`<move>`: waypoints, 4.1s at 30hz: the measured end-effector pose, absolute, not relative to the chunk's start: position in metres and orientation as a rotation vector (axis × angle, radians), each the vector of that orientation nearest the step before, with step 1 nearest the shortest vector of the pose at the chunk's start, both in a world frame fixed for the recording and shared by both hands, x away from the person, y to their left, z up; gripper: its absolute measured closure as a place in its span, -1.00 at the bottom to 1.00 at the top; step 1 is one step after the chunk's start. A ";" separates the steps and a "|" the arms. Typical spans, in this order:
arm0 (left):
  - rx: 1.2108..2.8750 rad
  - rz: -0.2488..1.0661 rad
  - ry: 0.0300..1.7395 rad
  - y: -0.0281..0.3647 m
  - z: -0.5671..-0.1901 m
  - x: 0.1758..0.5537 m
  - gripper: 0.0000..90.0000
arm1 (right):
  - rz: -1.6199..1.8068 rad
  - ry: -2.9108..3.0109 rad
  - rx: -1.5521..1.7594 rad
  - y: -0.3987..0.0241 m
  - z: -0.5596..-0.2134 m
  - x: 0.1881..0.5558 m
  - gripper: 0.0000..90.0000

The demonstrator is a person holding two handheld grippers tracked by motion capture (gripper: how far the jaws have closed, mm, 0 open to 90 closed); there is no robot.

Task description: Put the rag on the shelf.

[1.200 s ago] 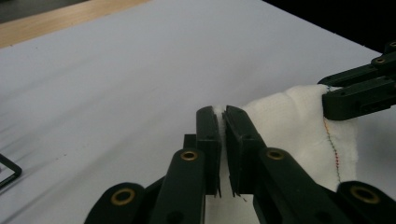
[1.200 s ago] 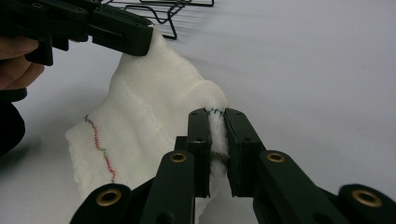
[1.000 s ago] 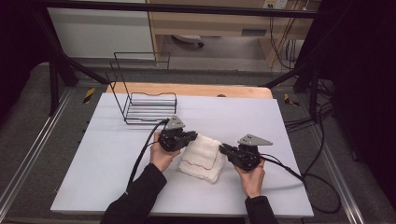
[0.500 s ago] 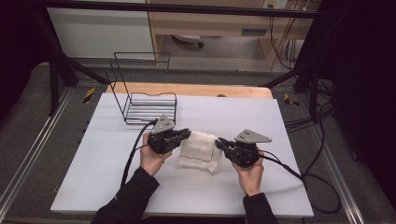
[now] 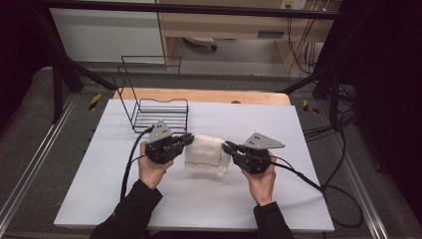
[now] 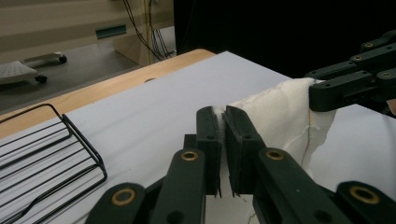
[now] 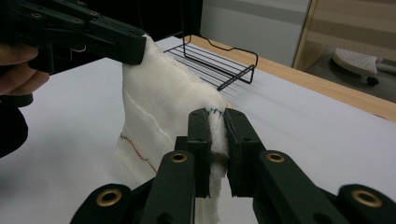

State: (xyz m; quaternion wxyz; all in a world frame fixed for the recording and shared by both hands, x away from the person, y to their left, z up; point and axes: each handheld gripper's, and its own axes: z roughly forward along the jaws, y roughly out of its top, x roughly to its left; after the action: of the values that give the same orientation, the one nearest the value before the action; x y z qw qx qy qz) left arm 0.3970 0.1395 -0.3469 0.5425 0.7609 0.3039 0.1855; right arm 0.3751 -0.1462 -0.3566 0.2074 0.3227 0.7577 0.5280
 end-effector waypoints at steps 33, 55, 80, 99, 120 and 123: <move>1.618 0.577 0.728 0.180 -0.317 0.384 0.89 | 1.592 1.971 0.752 -0.110 -0.322 0.382 0.82; 1.480 0.659 0.721 0.204 -0.301 0.385 0.89 | 1.654 1.871 0.644 -0.084 -0.300 0.390 0.82; 1.363 0.732 0.721 0.230 -0.269 0.393 0.89 | 1.685 1.786 0.571 -0.052 -0.263 0.407 0.82; 1.322 0.809 0.710 0.243 -0.236 0.407 0.88 | 1.706 1.744 0.545 -0.033 -0.232 0.426 0.82; 1.287 0.834 0.721 0.262 -0.211 0.421 0.88 | 1.713 1.726 0.517 -0.011 -0.203 0.443 0.82; 1.283 0.841 0.725 0.263 -0.206 0.423 0.88 | 1.713 1.722 0.516 -0.008 -0.198 0.445 0.82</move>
State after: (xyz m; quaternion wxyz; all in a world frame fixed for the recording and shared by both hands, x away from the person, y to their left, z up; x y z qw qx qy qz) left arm 0.4234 0.2634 -0.2056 0.6611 0.5674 0.3207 0.3716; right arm 0.4452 -0.0084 -0.1985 0.3233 0.1965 0.6563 0.6528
